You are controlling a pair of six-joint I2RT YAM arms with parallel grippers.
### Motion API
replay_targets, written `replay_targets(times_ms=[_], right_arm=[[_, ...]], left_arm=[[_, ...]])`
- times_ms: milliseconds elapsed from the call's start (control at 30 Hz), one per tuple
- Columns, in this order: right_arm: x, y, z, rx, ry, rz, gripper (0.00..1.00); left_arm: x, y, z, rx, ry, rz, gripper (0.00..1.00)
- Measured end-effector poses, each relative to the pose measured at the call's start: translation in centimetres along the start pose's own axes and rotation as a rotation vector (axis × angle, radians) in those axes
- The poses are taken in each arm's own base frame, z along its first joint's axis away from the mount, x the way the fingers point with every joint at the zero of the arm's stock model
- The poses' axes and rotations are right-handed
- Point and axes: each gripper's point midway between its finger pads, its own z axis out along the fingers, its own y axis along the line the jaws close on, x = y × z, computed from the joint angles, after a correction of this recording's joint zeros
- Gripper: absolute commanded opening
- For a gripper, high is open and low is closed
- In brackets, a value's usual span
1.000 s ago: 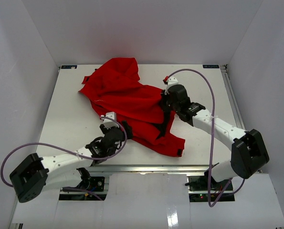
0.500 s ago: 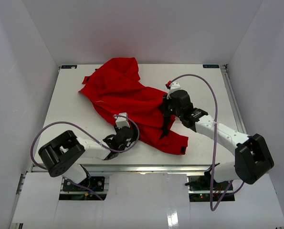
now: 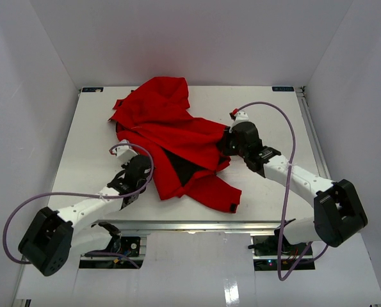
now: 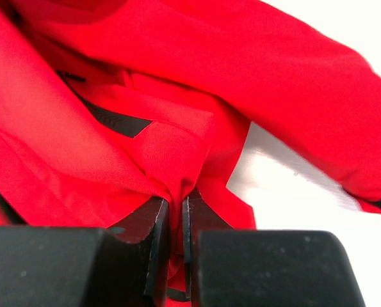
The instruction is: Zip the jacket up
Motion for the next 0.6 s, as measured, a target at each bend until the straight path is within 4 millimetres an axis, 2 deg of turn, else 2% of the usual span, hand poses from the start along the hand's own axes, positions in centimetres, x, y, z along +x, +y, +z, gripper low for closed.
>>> replay_targets(times_ms=[33, 67, 133, 167, 233, 267, 367, 500, 600], right_arm=[[0.4, 0.0, 0.1, -0.003, 0.005, 0.01, 0.09], [1.1, -0.1, 0.2, -0.009, 0.01, 0.024, 0.1], [3.2, -0.4, 0.3, -0.022, 0.037, 0.053, 0.13], [4.6, -0.7, 0.2, -0.026, 0.059, 0.064, 0.15], [6.9, -1.3, 0.1, -0.017, 0.106, 0.074, 0.24], [7.3, -1.6, 0.0, -0.009, 0.116, 0.077, 0.3], [7.3, -2.0, 0.0, 0.006, 0.119, 0.067, 0.54], [5.9, -2.0, -0.1, 0.037, 0.105, 0.002, 0.58], [4.9, -1.0, -0.6, 0.064, 0.085, -0.083, 0.59]], left_arm=[[-0.8, 0.3, -0.1, -0.007, -0.019, -0.005, 0.0], [-1.2, 0.6, -0.2, -0.017, -0.029, 0.001, 0.06], [-1.3, 1.4, -0.2, -0.045, -0.024, 0.034, 0.37], [-1.2, 1.8, -0.2, -0.057, -0.017, 0.055, 0.47], [-1.0, 2.5, -0.1, -0.082, 0.001, 0.102, 0.58], [-1.0, 2.7, -0.1, -0.087, 0.01, 0.12, 0.63], [-0.8, 2.7, -0.4, -0.069, 0.046, 0.164, 0.68], [-0.8, 0.9, -1.4, 0.025, 0.1, 0.182, 0.73], [-1.4, -1.0, -2.4, 0.113, 0.118, 0.178, 0.73]])
